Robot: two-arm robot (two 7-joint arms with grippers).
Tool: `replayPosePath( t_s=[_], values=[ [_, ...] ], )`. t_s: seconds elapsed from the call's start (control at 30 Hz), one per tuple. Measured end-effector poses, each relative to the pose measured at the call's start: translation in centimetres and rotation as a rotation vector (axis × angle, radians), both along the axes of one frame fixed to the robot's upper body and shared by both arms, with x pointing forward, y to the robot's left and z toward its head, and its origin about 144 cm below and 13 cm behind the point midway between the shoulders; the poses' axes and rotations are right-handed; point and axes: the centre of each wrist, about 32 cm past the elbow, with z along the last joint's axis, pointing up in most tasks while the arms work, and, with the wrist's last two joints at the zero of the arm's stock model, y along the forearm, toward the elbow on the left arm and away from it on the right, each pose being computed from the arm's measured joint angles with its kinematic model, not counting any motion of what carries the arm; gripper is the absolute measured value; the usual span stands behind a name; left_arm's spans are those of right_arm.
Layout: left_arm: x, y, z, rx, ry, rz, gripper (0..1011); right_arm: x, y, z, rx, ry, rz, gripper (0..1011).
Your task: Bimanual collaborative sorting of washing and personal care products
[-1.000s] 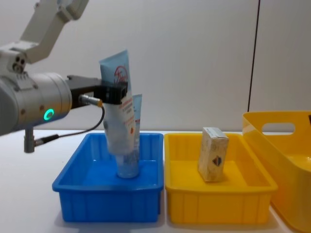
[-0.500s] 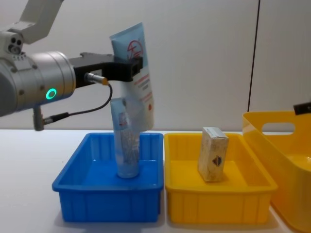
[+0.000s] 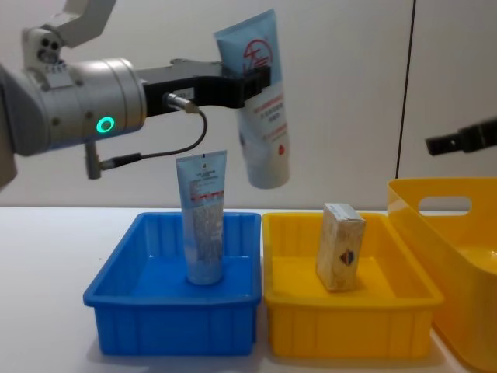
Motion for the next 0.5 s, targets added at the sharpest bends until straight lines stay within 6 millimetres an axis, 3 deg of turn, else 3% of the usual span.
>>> replayPosePath(
  t_s=[0.5],
  values=[
    [3.4, -1.7, 0.9, 0.039, -0.046, -0.118, 223, 0.5, 0.6, 1.5, -0.134, -0.076, 0.237, 1003]
  ],
)
